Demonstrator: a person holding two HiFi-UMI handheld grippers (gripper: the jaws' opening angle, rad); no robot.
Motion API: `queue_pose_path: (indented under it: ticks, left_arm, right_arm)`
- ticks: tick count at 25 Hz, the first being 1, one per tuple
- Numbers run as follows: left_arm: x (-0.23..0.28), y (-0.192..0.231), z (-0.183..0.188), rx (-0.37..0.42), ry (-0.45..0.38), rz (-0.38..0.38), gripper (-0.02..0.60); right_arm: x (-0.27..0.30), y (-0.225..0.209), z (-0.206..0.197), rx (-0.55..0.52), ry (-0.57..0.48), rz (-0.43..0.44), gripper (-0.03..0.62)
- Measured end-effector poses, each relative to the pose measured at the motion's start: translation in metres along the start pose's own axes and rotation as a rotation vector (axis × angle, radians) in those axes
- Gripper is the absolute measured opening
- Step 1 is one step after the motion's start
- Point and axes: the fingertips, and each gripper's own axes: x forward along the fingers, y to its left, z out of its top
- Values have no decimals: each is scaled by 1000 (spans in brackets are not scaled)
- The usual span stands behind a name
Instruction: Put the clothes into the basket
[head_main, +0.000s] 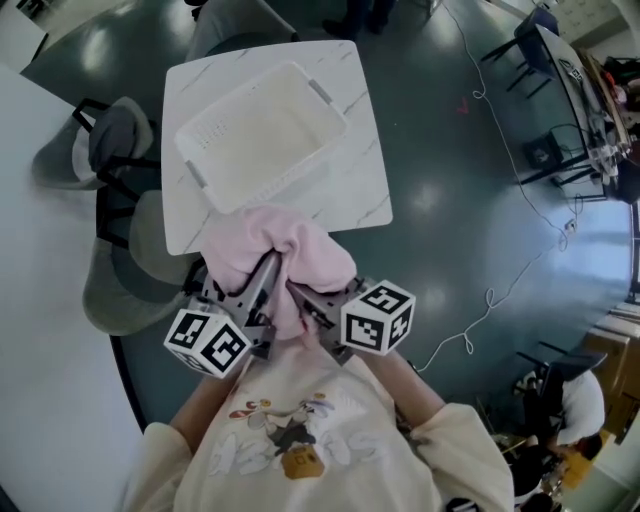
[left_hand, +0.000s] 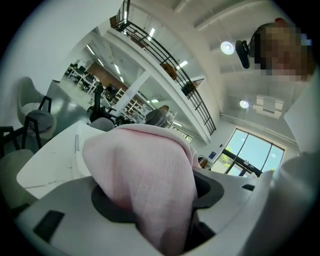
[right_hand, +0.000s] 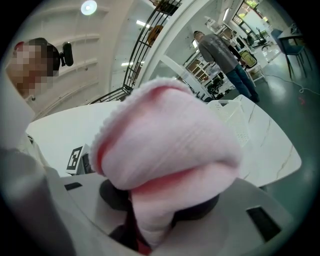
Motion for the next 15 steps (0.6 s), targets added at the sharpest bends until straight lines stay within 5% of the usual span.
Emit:
queue_pose_path:
  ticks: [15]
  left_arm:
    - [67, 30, 57, -4, -33, 36, 279]
  right_arm:
    - [45, -34, 76, -13, 32, 30, 181]
